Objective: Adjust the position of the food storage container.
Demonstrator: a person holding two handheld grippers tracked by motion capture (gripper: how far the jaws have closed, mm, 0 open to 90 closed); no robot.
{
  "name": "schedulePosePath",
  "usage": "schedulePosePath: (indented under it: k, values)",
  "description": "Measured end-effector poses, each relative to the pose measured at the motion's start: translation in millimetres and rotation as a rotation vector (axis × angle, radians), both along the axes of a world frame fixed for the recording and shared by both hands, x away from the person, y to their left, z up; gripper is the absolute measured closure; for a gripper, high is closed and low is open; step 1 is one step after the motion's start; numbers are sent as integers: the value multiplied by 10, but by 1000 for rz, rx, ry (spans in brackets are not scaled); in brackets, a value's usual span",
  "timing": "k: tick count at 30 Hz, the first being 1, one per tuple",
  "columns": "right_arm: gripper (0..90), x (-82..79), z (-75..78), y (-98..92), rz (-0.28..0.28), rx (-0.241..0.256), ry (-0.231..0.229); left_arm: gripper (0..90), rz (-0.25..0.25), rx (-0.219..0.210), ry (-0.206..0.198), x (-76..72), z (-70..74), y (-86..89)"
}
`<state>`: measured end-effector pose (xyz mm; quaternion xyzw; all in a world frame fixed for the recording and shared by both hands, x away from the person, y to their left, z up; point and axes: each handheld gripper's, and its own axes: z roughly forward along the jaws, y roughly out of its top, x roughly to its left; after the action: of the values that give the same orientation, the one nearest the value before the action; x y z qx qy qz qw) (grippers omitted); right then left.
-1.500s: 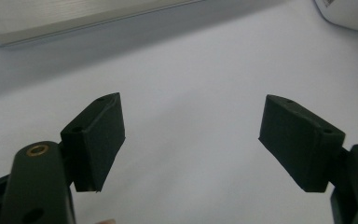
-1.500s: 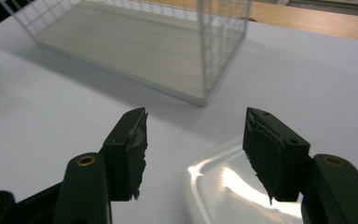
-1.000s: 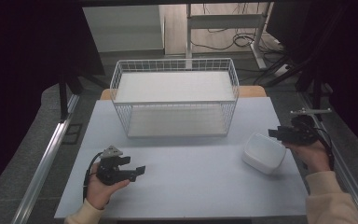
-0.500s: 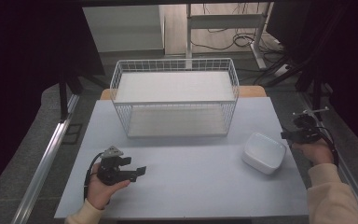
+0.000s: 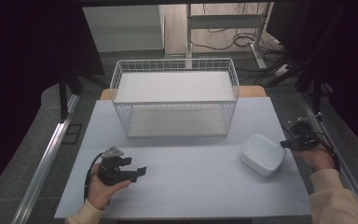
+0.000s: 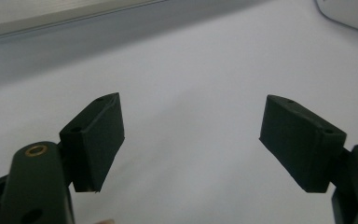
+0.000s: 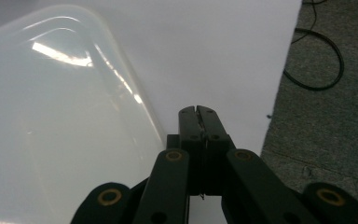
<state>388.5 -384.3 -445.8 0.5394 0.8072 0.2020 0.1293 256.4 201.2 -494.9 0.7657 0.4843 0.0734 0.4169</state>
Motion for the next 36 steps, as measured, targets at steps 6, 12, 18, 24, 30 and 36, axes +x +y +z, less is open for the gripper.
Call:
schedulePosePath:
  k: [6,12,18,24,30,36]
  values:
    - [896,-105,2,127,38,4,23,215,1,1,-1,-1,2,4]
    - [896,-245,-8,254,71,34,49,215,2,3,1,2,-2,6]
    - [896,-400,-20,406,97,49,59,215,0,3,-1,-5,2,2]
    - [896,-568,-64,443,124,74,69,215,1,4,-1,-9,7,4]
    - [896,-673,-120,468,137,122,86,215,-2,7,1,-8,4,-9]
    - [896,-706,-154,644,174,155,83,215,-3,7,1,-13,6,-10]
